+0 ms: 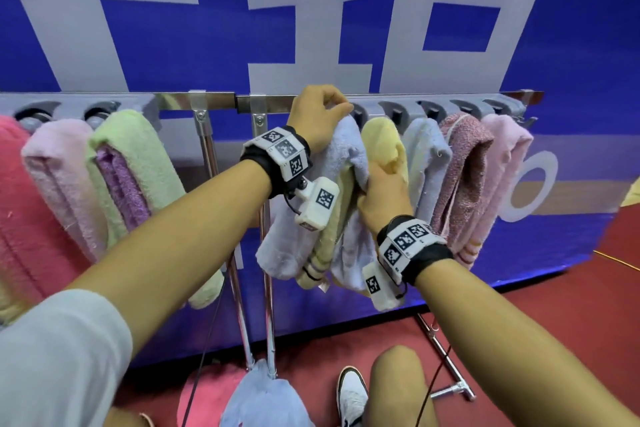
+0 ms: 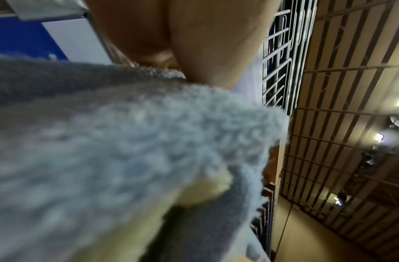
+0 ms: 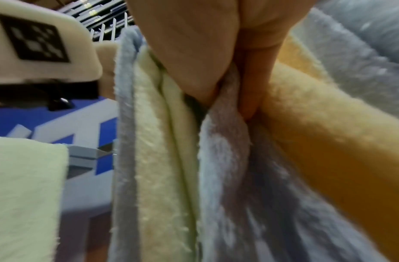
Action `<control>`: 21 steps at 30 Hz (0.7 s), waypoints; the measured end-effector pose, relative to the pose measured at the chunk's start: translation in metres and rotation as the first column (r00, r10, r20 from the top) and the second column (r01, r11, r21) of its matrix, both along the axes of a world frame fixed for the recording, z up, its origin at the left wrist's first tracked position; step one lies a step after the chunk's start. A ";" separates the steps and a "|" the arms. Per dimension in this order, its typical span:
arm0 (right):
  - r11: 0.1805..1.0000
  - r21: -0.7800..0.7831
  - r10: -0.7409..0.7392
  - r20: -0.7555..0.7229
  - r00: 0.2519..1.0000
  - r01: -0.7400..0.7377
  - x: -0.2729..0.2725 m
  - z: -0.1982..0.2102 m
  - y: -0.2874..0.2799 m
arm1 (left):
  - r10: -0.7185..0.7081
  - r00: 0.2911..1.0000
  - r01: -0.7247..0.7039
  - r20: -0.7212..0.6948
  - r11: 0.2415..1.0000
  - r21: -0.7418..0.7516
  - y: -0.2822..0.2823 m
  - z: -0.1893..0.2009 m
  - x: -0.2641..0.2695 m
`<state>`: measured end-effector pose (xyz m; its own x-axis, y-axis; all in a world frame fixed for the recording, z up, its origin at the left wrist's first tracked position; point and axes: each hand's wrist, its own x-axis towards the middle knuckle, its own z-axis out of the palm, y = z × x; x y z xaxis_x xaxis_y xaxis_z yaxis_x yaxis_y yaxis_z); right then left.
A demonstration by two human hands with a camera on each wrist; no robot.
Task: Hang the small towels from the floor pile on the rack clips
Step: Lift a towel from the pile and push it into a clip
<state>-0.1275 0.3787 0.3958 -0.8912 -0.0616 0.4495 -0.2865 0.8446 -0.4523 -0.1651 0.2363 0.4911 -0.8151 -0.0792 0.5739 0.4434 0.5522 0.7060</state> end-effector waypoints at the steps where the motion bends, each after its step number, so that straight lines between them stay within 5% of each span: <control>1: 0.999 -0.010 -0.031 0.005 0.999 0.032 0.001 -0.001 0.001 | 0.014 1.000 -0.014 -0.015 1.000 -0.014 0.001 -0.003 -0.002; 8: 0.991 -0.132 0.026 0.232 0.972 0.005 0.009 -0.070 -0.011 | 0.015 0.974 -0.019 -0.228 1.000 -0.014 0.003 -0.032 0.006; 14: 0.956 -0.279 0.181 0.317 0.931 -0.091 0.017 -0.133 -0.044 | -0.057 0.998 0.057 -0.007 0.998 0.028 0.002 -0.121 0.043; 17: 0.905 -0.363 0.343 0.320 0.883 -0.220 0.027 -0.133 -0.065 | -0.025 0.985 0.024 0.168 1.000 0.004 -0.008 -0.159 0.049; 21: 0.876 -0.398 0.404 0.294 0.866 -0.273 0.029 -0.132 -0.071 | 0.069 0.977 -0.076 0.200 0.997 0.026 -0.021 -0.169 0.045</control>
